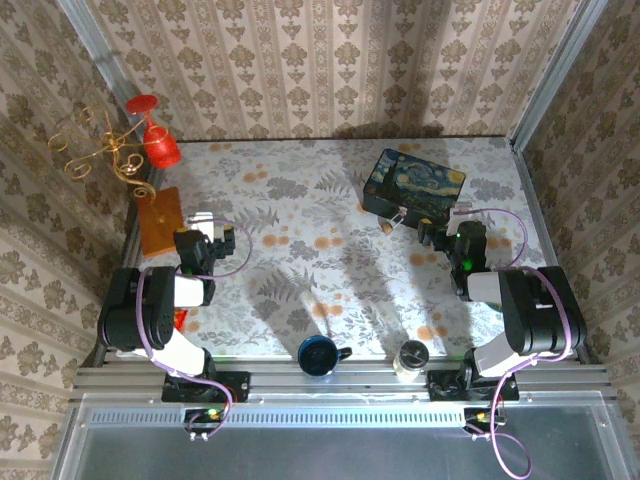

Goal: Unlock the padlock with the key

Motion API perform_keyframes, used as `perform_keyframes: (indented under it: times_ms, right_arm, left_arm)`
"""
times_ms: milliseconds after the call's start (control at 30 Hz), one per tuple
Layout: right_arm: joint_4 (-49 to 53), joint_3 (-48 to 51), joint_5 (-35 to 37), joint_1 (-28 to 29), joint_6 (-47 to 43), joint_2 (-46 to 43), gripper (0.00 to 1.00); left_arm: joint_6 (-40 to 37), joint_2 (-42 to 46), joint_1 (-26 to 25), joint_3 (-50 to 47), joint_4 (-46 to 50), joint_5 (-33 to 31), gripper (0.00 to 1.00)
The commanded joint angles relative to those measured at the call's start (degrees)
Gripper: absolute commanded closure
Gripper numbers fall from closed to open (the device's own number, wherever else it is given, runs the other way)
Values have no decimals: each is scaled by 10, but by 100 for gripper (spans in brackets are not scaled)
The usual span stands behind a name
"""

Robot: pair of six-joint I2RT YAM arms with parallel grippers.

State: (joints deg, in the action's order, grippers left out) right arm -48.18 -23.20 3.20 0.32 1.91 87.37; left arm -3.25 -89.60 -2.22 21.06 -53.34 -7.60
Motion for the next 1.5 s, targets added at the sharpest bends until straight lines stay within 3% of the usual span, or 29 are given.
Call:
perform_keyframes:
  times_ms: [0,900,1067,1200,1333,1467]
  right_arm:
    - [-7,-1,14,2,6,2,0]
    - [-8,1,14,3,6,1,0]
    - [-9,1,14,2,6,1,0]
    - [94,-28,53,2,21,-62,0]
    - [134,-20,91,2,35,-140,0]
    - [302,-81,159,-3,105,-219,0]
  left_arm:
    - [-1,3,-3,7,-14,-6,0]
    - [-6,4,-1,10,-6,14,0]
    - [-6,50,-2,36,81,17,0]
    - [-18,90,-10,61,155,19,0]
    - [-26,144,-33,65,171,-12,0]
    - [50,173,-38,110,212,16,0]
